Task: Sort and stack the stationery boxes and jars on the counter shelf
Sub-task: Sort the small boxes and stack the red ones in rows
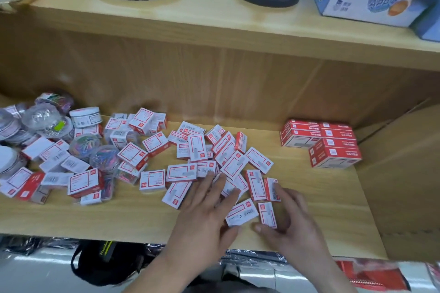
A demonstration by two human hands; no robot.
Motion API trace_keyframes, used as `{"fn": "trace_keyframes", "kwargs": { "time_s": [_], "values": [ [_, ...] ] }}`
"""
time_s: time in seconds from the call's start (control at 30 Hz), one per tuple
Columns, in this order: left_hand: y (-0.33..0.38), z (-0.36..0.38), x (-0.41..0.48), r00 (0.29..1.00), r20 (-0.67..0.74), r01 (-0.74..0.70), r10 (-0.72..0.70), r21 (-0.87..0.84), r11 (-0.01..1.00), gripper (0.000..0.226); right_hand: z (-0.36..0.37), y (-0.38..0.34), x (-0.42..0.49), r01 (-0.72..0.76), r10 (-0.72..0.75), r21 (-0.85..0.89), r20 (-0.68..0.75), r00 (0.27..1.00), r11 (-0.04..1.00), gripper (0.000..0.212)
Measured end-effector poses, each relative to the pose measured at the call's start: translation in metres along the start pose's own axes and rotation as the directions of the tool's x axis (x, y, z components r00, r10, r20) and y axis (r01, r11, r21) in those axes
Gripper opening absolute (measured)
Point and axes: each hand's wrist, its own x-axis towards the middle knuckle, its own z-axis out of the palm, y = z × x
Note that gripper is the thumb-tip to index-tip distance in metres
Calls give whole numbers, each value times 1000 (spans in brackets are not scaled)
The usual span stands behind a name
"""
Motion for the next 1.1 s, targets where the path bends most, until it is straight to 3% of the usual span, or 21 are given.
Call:
{"fn": "trace_keyframes", "kwargs": {
  "time_s": [0.17,0.3,0.47,0.57,0.67,0.77,0.83,0.97,1.1],
  "values": [
    [-10,4,-7,991,-126,44,-40,31,999,51,-8,-1,4,-3,2,-35,-26,1000,999,101],
    [-8,1,-7,988,-129,95,-85,69,993,50,-10,3,4,26,-26,-22,-1,1000,999,97],
    [-4,1,-4,984,-128,132,-122,71,989,49,-16,4,10,96,-99,41,66,993,995,65],
    [3,-3,-3,981,-135,148,-143,30,989,45,-22,3,33,75,-71,130,-33,997,989,39],
    [10,-10,7,975,-145,155,-167,-89,984,40,-24,-5,67,15,-15,-9,-99,995,1000,30],
    [16,-16,25,975,-140,157,-173,-120,980,38,-21,-19,93,-77,80,-149,12,997,986,24],
    [18,-17,33,972,-137,172,-190,-134,976,39,-16,-20,101,-97,101,-174,12,995,980,24],
    [22,-16,38,965,-163,179,-204,-156,971,38,-17,-7,104,-96,102,86,-62,993,992,15],
    [24,-13,52,963,-158,183,-219,-214,959,32,-42,4,98,-90,114,337,-51,992,937,23]
  ]
}}
